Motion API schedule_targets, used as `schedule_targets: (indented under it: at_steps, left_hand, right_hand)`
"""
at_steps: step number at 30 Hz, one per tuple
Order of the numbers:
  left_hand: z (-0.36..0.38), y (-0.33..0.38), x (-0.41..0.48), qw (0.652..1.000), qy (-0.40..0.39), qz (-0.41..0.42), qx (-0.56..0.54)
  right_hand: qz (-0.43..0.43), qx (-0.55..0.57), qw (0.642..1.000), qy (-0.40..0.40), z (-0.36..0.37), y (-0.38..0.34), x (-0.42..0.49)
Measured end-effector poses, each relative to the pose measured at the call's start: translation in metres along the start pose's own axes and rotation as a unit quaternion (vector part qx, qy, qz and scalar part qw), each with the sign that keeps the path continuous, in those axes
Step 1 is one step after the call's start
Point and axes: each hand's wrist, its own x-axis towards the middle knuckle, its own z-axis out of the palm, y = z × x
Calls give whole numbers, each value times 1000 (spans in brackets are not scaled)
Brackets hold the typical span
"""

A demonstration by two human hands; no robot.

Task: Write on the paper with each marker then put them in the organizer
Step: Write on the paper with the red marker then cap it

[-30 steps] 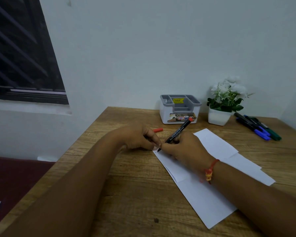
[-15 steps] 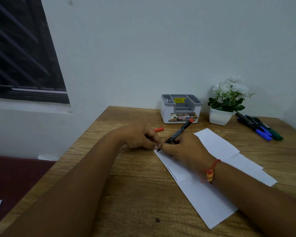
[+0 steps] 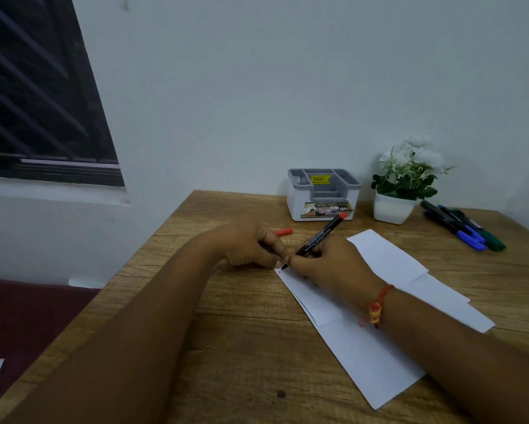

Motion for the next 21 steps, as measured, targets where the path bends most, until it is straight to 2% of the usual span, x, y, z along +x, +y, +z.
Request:
schedule_targets:
  at_steps: [14, 21]
  left_hand:
    - [0, 1, 0, 1000, -1, -3, 4]
    - [-2, 1, 1, 1000, 2, 6, 29]
  right_hand:
    - [5, -3, 1000, 6, -2, -5, -4]
    - [20, 85, 996, 1, -9, -5, -3]
